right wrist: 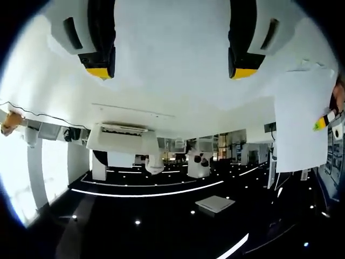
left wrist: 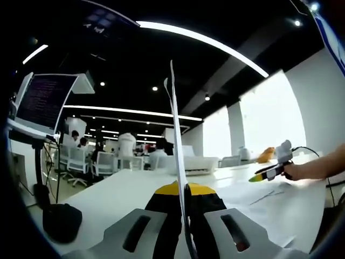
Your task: Organize the stack of printing papers by aligning and flattening the scattered papers on the table
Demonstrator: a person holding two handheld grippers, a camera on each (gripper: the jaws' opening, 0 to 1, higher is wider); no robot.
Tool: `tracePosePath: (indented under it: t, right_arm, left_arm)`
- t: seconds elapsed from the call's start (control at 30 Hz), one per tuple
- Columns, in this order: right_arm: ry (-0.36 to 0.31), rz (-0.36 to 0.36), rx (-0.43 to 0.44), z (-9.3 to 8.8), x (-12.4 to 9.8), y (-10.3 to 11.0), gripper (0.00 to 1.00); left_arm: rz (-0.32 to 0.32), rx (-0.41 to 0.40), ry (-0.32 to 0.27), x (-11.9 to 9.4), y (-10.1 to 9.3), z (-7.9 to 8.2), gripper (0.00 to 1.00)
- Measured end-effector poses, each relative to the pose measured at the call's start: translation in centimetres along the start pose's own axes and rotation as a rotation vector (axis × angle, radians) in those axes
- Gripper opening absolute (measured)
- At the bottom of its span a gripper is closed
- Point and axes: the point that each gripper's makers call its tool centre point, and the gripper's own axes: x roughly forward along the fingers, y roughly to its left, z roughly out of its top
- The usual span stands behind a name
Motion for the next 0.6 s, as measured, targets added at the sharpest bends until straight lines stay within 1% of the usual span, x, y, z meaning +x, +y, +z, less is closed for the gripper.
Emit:
tracePosePath:
  t: [0.17,0.3,0.43,0.53,0.6]
  right_arm:
    - [0.012,0.002,0.017,0.2,1.0,-0.5,0.84]
    - [0.037,0.01,0.042,-0.4,2.0,-0.8,0.85]
    - [0.037,0.004,0.107,-0.7,2.6,-1.6,0.85]
    - [0.045,-0.008,0.108,-0.9,2.8,-2.1,0.83]
    - [0.054,0.002,0.108,-1.1,2.7,-1.9,0.81]
  left_arm:
    - [-0.004,0.001,0.006,0.1,0.0,-0.1,0.06]
    - [-0.004,0.0,0.008,0.1,0.0,-0.2,0.06]
    - [-0.003,-0.002,0.009,0.1,0.0,-0.2,0.06]
    - [-0.004,-0.004,0.011,0.1,0.0,-0.2,0.06]
    - [-0.003,-0.004,0.012,0.2,-0.1,-0.2,0.06]
